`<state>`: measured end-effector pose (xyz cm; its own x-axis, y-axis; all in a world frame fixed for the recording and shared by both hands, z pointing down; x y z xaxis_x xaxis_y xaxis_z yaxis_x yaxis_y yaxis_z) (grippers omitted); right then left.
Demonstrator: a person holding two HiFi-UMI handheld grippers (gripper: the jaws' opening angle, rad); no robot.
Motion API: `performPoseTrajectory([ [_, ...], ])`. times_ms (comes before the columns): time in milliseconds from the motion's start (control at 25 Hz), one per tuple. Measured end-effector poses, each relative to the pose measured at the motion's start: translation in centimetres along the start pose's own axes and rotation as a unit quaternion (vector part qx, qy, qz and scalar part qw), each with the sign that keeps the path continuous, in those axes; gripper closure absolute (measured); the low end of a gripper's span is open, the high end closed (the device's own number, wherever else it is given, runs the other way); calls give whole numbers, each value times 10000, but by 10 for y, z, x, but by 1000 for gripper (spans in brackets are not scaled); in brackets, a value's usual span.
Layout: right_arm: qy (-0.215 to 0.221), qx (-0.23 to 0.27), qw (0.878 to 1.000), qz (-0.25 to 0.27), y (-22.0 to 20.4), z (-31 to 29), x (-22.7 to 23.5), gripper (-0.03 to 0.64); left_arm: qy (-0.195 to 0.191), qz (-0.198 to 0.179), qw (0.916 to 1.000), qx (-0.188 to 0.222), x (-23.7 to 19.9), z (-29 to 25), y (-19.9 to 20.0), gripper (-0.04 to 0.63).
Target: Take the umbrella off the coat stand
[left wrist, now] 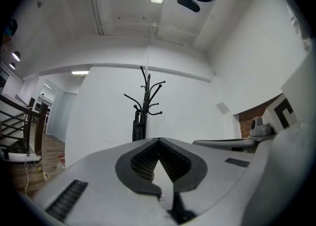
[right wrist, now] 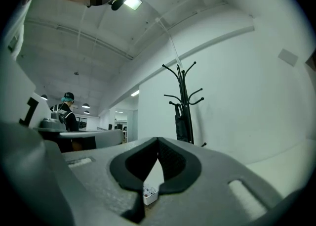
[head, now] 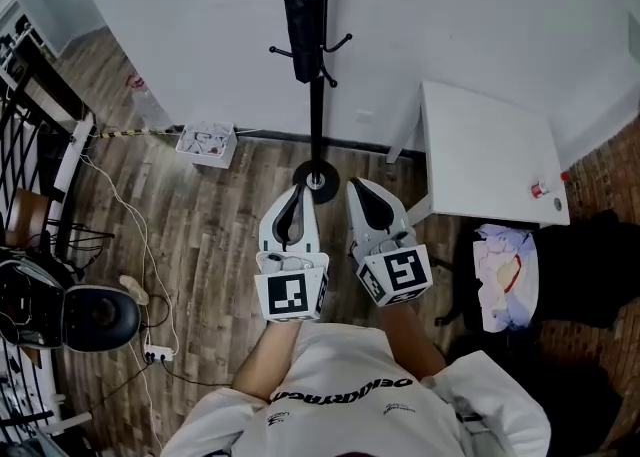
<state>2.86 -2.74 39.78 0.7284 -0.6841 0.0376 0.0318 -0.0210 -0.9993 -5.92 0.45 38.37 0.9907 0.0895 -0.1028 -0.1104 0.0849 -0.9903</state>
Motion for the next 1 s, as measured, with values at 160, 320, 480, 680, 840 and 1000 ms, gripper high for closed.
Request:
performPoseTrajectory([
  [160, -201, 30, 9998, 5, 13, -63, 12, 617, -167, 13, 9999, -38, -41, -55, 9, 598],
  [320, -399, 70, 9992, -10, 21, -112, 22, 617, -402, -12, 9992, -39, -69, -98, 13, 598],
  [480, -542, 131, 9984, 55, 30, -150, 26, 617, -613, -54, 9981, -78, -92, -134, 17, 598],
  [680, -739, 178, 9971, 77, 34, -178, 46, 617, -786, 20, 9966, -233, -104, -175, 11, 598],
  [840, -805, 116, 9966, 114, 30, -191, 60, 617, -890, 99, 9954, -332, -105, -198, 3, 598],
  [1000, -786, 85, 9967, 163, 25, -198, 76, 617, -903, 179, 9952, -329, -104, -218, -1, 597],
])
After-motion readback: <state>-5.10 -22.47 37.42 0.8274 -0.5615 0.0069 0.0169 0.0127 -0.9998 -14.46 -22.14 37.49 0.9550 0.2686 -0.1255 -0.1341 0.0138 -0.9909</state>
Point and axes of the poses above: the fingertips, and each gripper's own axes: z backward along the fingers, x to its right, y out of its top, the point moved 2 cm from there along z, backward along the fingers, and after that the axes turned 4 degrees about -x, right-handed, at the moved point
